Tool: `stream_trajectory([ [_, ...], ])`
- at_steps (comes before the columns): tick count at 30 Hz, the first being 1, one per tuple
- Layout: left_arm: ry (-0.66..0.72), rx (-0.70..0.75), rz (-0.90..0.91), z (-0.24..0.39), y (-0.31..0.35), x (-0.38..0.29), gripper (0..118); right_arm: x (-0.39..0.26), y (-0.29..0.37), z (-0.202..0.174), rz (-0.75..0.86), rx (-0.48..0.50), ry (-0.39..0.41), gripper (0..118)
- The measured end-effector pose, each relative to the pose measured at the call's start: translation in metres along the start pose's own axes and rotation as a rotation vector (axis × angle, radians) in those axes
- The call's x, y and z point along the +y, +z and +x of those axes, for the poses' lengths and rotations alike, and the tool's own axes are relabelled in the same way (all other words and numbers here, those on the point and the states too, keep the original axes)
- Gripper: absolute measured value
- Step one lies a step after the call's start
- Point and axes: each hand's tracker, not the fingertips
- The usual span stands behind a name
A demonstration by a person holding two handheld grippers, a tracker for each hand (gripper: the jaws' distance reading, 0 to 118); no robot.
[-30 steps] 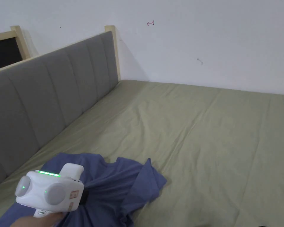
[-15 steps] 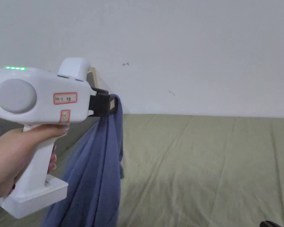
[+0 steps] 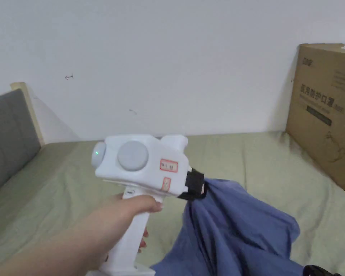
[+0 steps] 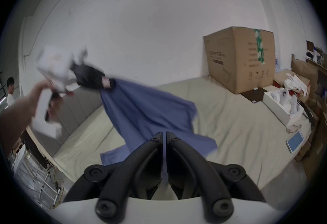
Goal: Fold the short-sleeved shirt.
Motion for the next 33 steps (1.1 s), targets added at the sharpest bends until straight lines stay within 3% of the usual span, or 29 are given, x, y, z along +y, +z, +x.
stream_trajectory([
  [5, 0.288, -0.092, -0.21, -0.057, -0.116, -0.083, 6, -0.015, -0.009, 0.022, -0.069, -0.035, -0.025, 3],
  [6, 0.34, -0.072, -0.192, -0.065, -0.123, -0.098, 30, -0.017, -0.011, 0.025, -0.082, -0.04, -0.022, 4],
  [8, 0.366, -0.077, -0.186, -0.073, -0.124, -0.119, 106, -0.021, -0.013, 0.028, -0.097, -0.049, -0.012, 3],
  [9, 0.351, -0.088, -0.183, -0.075, -0.12, -0.126, 116, -0.022, -0.014, 0.028, -0.103, -0.051, -0.011, 4],
  [10, 0.35, -0.109, -0.1, -0.077, -0.106, -0.126, 109, -0.022, -0.015, 0.029, -0.106, -0.052, -0.012, 3],
  [14, 0.364, -0.063, 0.041, -0.078, -0.044, -0.122, 109, -0.016, -0.017, 0.025, -0.095, -0.055, -0.023, 3],
  [18, 0.254, -0.028, 0.413, -0.061, 0.062, -0.11, 110, -0.002, -0.01, 0.013, -0.03, -0.03, -0.024, 3],
  [22, 0.143, 0.179, 0.766, -0.024, 0.157, -0.149, 104, 0.004, -0.001, -0.003, 0.079, -0.01, 0.034, 4],
  [23, 0.162, 0.248, 0.836, -0.016, 0.167, -0.165, 91, 0.004, 0.002, -0.007, 0.108, -0.015, 0.044, 4],
  [24, 0.175, 0.311, 0.876, -0.008, 0.173, -0.182, 53, 0.004, 0.004, -0.011, 0.139, -0.018, 0.05, 3],
  [26, 0.18, 0.304, 0.885, -0.005, 0.182, -0.21, 26, 0.004, 0.01, -0.018, 0.2, -0.01, 0.058, 4],
  [27, 0.183, 0.318, 0.856, -0.002, 0.182, -0.221, 3, 0.003, 0.013, -0.021, 0.226, -0.007, 0.065, 3],
  [30, 0.148, 0.585, 0.841, 0.013, 0.177, -0.256, 0, -0.001, 0.02, -0.029, 0.281, -0.026, 0.079, 3],
  [33, 0.065, 0.728, 0.824, 0.021, 0.173, -0.276, 0, -0.003, 0.023, -0.034, 0.291, -0.046, 0.086, 3],
])
